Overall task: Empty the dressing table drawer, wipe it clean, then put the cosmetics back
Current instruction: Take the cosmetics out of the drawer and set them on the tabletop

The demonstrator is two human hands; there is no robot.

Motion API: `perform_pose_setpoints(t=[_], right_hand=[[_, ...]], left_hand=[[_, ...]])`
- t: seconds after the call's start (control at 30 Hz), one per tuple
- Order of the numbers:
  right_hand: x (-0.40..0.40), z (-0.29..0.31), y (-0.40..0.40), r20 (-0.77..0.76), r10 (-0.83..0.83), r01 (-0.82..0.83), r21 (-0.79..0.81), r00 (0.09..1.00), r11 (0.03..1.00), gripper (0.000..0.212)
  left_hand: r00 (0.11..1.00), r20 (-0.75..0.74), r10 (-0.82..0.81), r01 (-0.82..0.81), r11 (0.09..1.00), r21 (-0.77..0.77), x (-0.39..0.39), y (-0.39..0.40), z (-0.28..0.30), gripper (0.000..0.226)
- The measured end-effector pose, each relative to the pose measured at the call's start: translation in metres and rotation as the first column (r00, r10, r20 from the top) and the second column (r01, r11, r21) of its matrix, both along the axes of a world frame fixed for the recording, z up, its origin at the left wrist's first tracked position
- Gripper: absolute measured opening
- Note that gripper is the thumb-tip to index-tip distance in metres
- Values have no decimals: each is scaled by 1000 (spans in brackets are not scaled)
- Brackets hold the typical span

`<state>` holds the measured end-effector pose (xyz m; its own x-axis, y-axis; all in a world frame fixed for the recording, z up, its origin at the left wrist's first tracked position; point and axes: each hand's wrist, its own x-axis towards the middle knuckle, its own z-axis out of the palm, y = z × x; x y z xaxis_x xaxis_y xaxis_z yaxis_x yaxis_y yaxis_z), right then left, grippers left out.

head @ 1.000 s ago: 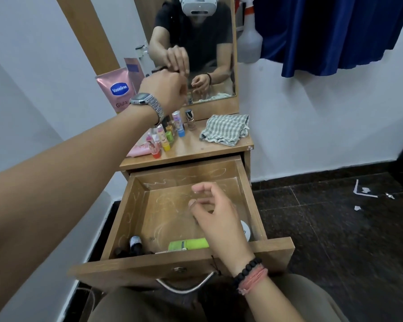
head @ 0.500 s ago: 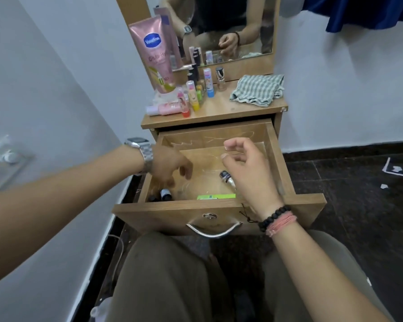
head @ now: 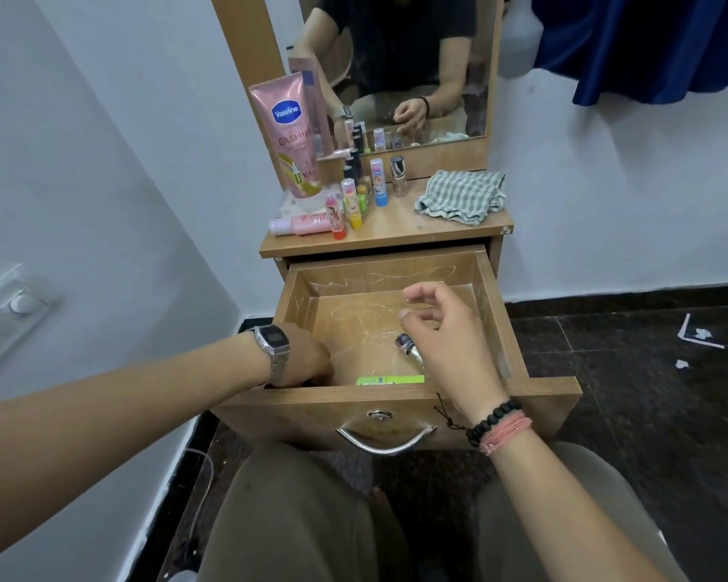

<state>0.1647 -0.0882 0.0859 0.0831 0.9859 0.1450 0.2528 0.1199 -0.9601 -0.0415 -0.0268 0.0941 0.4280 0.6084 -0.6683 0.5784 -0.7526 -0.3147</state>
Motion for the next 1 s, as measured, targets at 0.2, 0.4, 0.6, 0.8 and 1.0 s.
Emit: perform_pose_setpoints(t=[0.2,0.4,0.6,0.8,1.0], right_hand=[[0,0,1,15,2,-2,-7,1000,1000,12],[0,1,1,16,6,-5,-14,1000,1000,12],[-4,-2,3,-23,21,-21,-26,1000,999,12],[-1,0,1,-14,25,-26,-28,1000,999,13],[0,-1,1,-7,41,-42,-27,999,999,12]], left_hand=[[988,64,-143,134,983,122,3,7,6,22],[921,374,-105,9,968,250,9,21,57,17],[740,586,-330,-83,820,566,41,54,122,19],[796,493,-351,-131,695,707,68,108,132,20],[871,424,-247,-145,696,703,78,139,119,17]])
